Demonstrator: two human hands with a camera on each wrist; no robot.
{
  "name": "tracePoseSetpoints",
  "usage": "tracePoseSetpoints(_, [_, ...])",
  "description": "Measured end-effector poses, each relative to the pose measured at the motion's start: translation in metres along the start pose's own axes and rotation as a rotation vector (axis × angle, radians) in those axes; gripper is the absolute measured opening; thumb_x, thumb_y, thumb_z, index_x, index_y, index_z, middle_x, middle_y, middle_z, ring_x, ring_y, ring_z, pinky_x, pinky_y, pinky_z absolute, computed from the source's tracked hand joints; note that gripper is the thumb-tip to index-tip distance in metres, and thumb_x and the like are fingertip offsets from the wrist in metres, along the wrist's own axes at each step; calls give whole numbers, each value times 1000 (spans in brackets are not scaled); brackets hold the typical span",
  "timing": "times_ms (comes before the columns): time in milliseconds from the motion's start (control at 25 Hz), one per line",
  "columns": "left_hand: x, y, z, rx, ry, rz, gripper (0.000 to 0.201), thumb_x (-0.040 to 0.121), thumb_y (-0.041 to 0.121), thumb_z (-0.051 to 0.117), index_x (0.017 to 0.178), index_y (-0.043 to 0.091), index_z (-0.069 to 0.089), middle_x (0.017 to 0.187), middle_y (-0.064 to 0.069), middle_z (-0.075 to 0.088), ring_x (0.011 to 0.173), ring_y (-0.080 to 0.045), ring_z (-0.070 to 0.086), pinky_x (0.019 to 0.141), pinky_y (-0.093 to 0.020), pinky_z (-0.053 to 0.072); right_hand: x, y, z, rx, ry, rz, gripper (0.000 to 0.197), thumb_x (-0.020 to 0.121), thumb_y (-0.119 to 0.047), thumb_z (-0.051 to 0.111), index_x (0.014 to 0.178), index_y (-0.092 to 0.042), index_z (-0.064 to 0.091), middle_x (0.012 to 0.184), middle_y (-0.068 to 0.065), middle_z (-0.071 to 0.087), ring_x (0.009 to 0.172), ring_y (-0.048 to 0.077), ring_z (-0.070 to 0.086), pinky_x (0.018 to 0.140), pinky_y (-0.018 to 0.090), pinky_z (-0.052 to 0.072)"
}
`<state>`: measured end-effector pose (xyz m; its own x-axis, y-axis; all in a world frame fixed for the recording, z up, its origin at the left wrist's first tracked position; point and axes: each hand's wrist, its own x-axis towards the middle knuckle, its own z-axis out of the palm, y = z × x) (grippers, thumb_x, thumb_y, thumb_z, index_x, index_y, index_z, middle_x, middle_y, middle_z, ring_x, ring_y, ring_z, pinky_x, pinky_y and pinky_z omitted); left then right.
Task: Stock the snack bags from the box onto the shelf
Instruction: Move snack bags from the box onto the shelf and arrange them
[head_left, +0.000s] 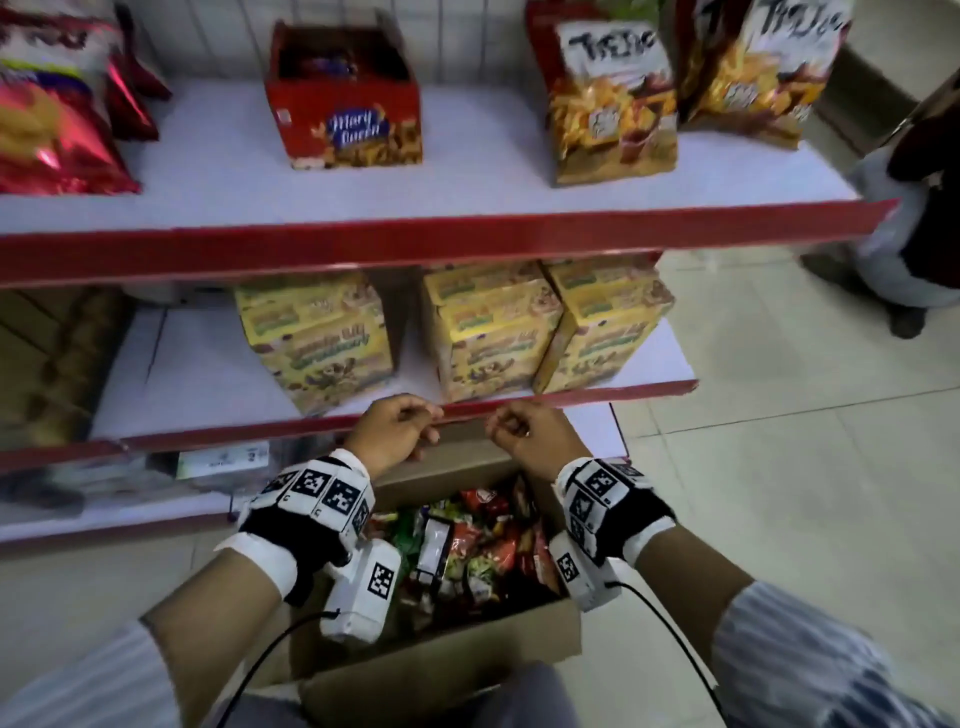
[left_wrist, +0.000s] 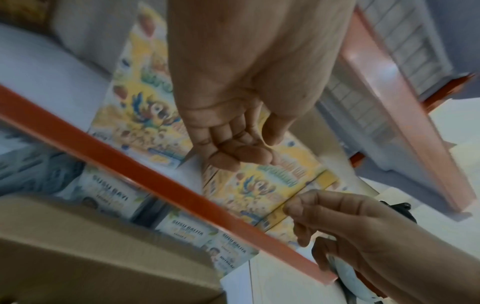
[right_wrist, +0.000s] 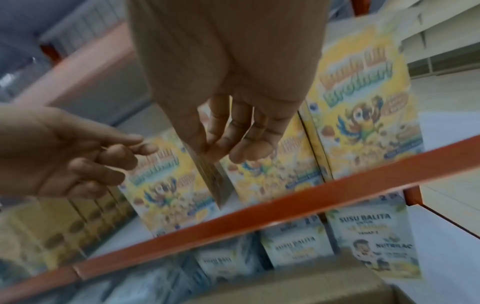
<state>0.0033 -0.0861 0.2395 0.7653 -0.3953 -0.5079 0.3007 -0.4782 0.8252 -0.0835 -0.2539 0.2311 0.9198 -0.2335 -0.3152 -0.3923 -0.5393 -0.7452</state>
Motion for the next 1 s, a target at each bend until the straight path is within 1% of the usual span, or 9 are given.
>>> tracePoseSetpoints(160, [46,-100,4,-29,44,-49,18,98,3,44,100,-3,60,65,-6,55,27,0,43,34,-11,36,36,73,66,-314,-239,7,16,88,-16,58,100,-13,68,101,4,69,95,19,62,84,22,46])
tracePoseSetpoints(280, [83,-176,12,-23,57,-101,16,97,3,45,99,-1,60,66,-6,56,28,-2,44,34,-12,37,70,133,125,-462,-382,15,25,90,-17,54,106,-3,65,107,16,68,100,29,62,86,31,48])
tracePoseSetpoints(400, [116,-243,23,-41,45,-142,13,97,5,46,96,4,59,69,-6,57,36,-10,50,36,-15,39,110,194,193,-619,-490,60,38,92,-32,54,118,-4,60,121,18,61,110,32,58,91,34,46])
tracePoseSetpoints(560, [146,-302,27,-52,6,-152,20,97,6,45,82,13,56,74,-5,57,33,-2,52,38,-14,41,138,259,260,-695,-481,89,75,73,-59,67,132,-17,50,134,9,55,117,30,54,97,33,45])
tracePoseSetpoints(640, [155,-321,24,-55,-3,-127,21,97,6,46,81,16,54,76,-4,58,43,-8,57,40,-14,41,146,279,281,-668,-482,74,85,64,-59,74,136,-24,46,137,5,53,119,29,53,96,30,42])
tracePoseSetpoints(720, [155,-333,20,-33,-6,-100,21,97,7,46,80,17,53,77,-4,57,55,-14,56,41,-13,40,148,288,290,-691,-518,114,83,59,-61,76,129,-24,53,131,2,58,114,26,56,96,30,45])
tracePoseSetpoints(800, [151,-338,15,-29,-9,-51,21,97,7,47,81,18,53,77,-3,57,59,-16,54,42,-13,40,147,280,286,-672,-558,171,68,53,-67,75,105,-24,68,103,-4,70,96,20,63,82,28,50])
tracePoseSetpoints(880, [141,-339,6,-4,-40,49,16,95,7,51,86,19,58,84,-5,61,66,-14,58,48,-11,42,146,255,270,-510,-514,215,61,48,-68,75,90,-24,70,81,-14,67,85,14,64,70,22,48])
tracePoseSetpoints(1000, [120,-329,-5,57,-242,278,19,89,17,62,107,19,65,110,3,68,97,-2,63,78,-5,46,137,204,236,-239,-385,254,59,47,-69,74,79,-20,68,80,-6,70,80,16,67,69,26,50])
